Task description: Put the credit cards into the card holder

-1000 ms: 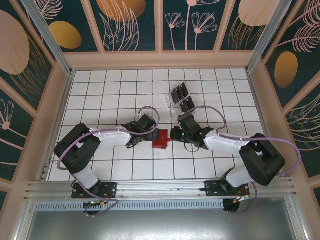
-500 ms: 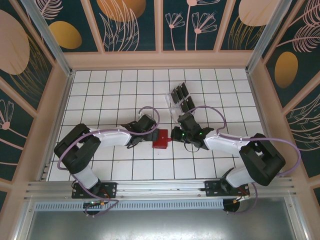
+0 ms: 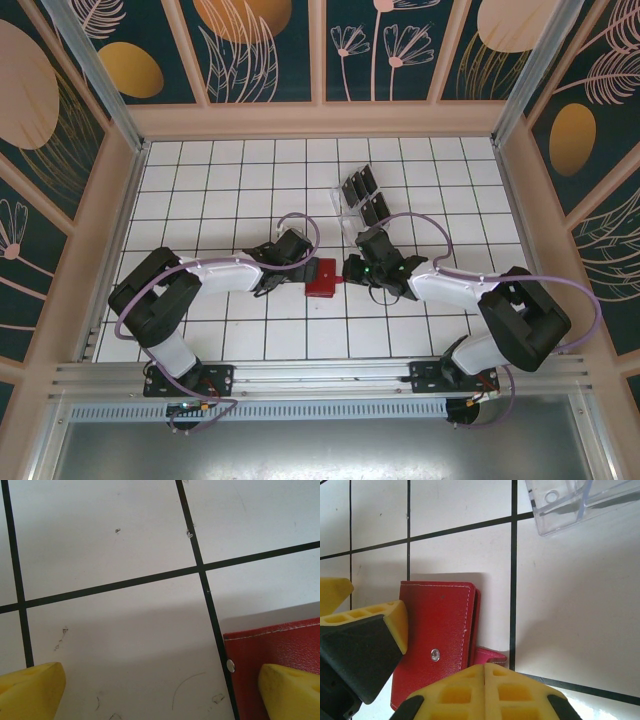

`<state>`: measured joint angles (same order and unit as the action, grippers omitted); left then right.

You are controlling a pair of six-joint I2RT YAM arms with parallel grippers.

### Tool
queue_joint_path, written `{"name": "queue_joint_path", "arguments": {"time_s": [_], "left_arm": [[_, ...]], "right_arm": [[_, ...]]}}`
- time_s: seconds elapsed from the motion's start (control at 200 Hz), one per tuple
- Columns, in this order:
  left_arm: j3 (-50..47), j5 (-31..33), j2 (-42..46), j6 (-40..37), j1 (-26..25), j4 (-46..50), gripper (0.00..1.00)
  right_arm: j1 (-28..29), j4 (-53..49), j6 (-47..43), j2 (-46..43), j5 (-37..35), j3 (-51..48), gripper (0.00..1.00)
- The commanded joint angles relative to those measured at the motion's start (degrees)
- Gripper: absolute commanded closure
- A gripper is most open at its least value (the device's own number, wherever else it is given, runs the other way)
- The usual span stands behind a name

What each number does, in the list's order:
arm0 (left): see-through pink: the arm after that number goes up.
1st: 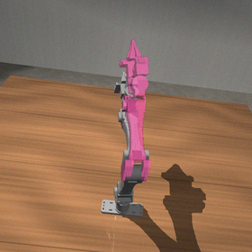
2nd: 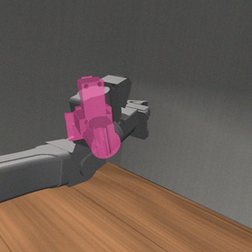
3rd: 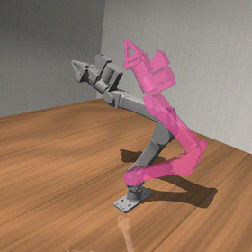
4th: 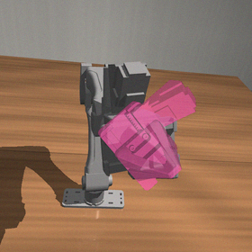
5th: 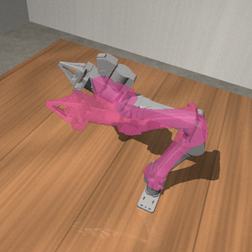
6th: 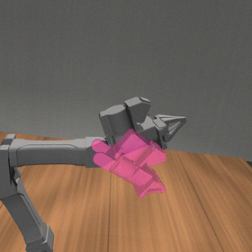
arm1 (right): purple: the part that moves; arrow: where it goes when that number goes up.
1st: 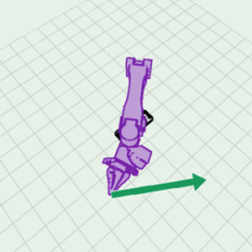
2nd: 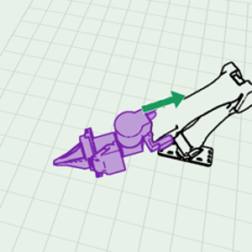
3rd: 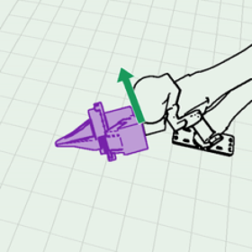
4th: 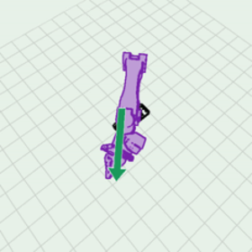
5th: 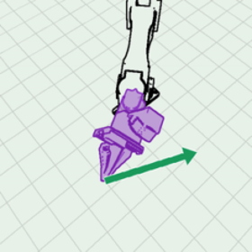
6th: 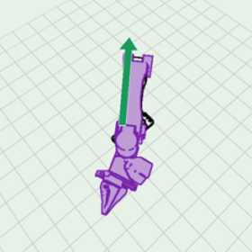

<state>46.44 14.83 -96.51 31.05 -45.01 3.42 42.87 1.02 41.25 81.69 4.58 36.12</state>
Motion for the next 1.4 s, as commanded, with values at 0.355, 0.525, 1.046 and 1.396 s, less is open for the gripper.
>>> {"name": "queue_joint_path", "arguments": {"time_s": [0.355, 0.525, 1.046, 1.396], "left_arm": [[-0.82, -0.71, -1.32, -1.01, -0.07, 0.45, 0.02], [-0.9, -0.86, -1.38, -1.15, -0.07, 0.23, 0.01], [-1.24, -1.03, -1.38, -1.25, -0.07, -0.17, 0.02], [-1.17, -1.16, -1.37, -1.25, -0.06, -0.17, 0.01]], "right_arm": [[0.46, 4.49, 1.69, -1.23, 5.22, -0.31, 1.0], [0.79, 5.65, 2.28, -0.09, 6.62, 0.7, 1.0], [2.93, 8.81, 3.09, 6.58, 7.89, 4.22, 1.0], [3.45, 10.13, 3.47, 9.21, 8.3, 4.98, 1.0]]}}
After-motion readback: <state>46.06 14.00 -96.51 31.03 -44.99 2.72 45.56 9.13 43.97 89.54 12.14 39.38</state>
